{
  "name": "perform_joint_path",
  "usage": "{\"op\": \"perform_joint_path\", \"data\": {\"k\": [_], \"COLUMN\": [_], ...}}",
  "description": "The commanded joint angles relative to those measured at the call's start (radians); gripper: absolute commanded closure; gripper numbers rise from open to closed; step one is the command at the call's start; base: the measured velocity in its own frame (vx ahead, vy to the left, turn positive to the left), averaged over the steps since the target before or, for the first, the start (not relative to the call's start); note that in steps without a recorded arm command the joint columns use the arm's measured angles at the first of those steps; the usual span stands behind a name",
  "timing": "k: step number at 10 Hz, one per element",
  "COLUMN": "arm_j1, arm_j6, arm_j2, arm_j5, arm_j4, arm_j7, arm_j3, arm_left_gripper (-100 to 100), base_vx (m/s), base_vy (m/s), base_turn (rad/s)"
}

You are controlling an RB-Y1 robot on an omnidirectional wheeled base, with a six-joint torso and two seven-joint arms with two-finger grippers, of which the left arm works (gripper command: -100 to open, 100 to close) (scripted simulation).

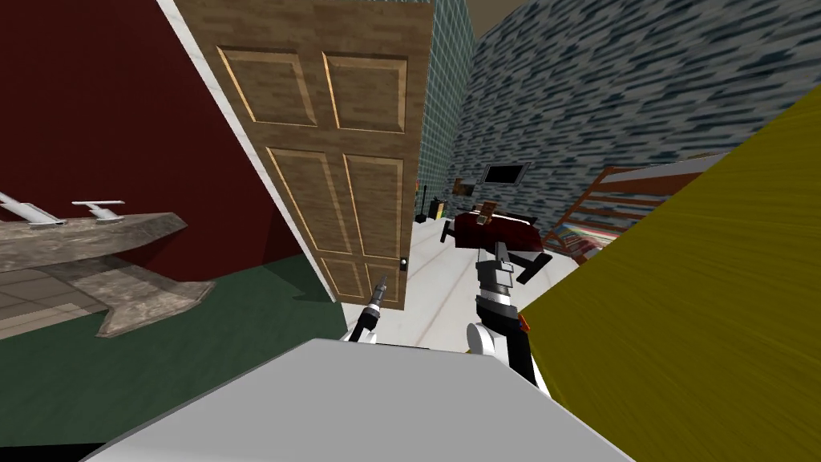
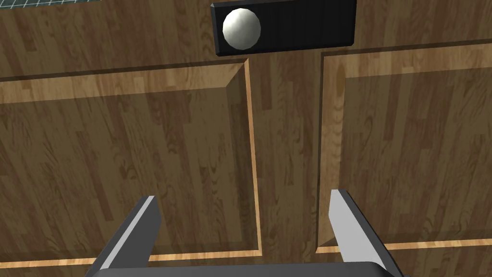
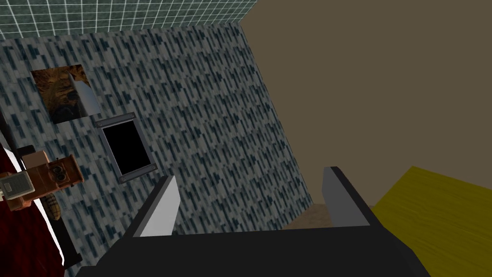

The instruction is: Push the door open

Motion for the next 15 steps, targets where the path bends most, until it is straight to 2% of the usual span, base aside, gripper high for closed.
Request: {"op": "perform_joint_path", "data": {"k": [1, 2, 3, 4, 5, 6, 9, 11, 12, 14, 15], "arm_j1": [-0.027, -0.043, -0.048, -0.060, -0.063, -0.064, -0.070, -0.074, -0.076, -0.080, -0.082], "arm_j6": [-0.010, -0.011, -0.011, -0.027, -0.029, -0.029, -0.029, -0.029, -0.029, -0.029, -0.029], "arm_j2": [-0.014, -0.038, -0.048, -0.039, -0.022, -0.017, 0.018, 0.020, 0.016, -0.005, -0.023], "arm_j5": [0.003, 0.005, 0.006, 0.007, 0.007, 0.007, 0.009, 0.010, 0.010, 0.011, 0.012], "arm_j4": [0.039, 0.055, 0.061, 0.088, 0.092, 0.093, 0.097, 0.100, 0.101, 0.104, 0.105], "arm_j7": [-0.002, -0.006, -0.007, 0.000, -0.001, -0.001, -0.004, -0.006, -0.007, -0.009, -0.010], "arm_j3": [-0.008, -0.027, -0.033, -0.026, -0.024, -0.024, -0.015, -0.010, -0.008, -0.002, 0.001], "arm_left_gripper": [-100, -100, -100, -100, -100, -100, -100, -100, -100, -100, -100], "base_vx": [-0.091, -0.079, -0.099, -0.043, 0.074, 0.124, 0.205, 0.253, 0.195, 0.206, 0.160], "base_vy": [-0.052, -0.095, -0.146, -0.070, 0.039, 0.074, 0.050, -0.053, -0.107, -0.085, -0.135], "base_turn": [0.055, 0.153, 0.166, 0.027, -0.017, -0.014, -0.025, -0.021, -0.015, -0.025, -0.016]}}
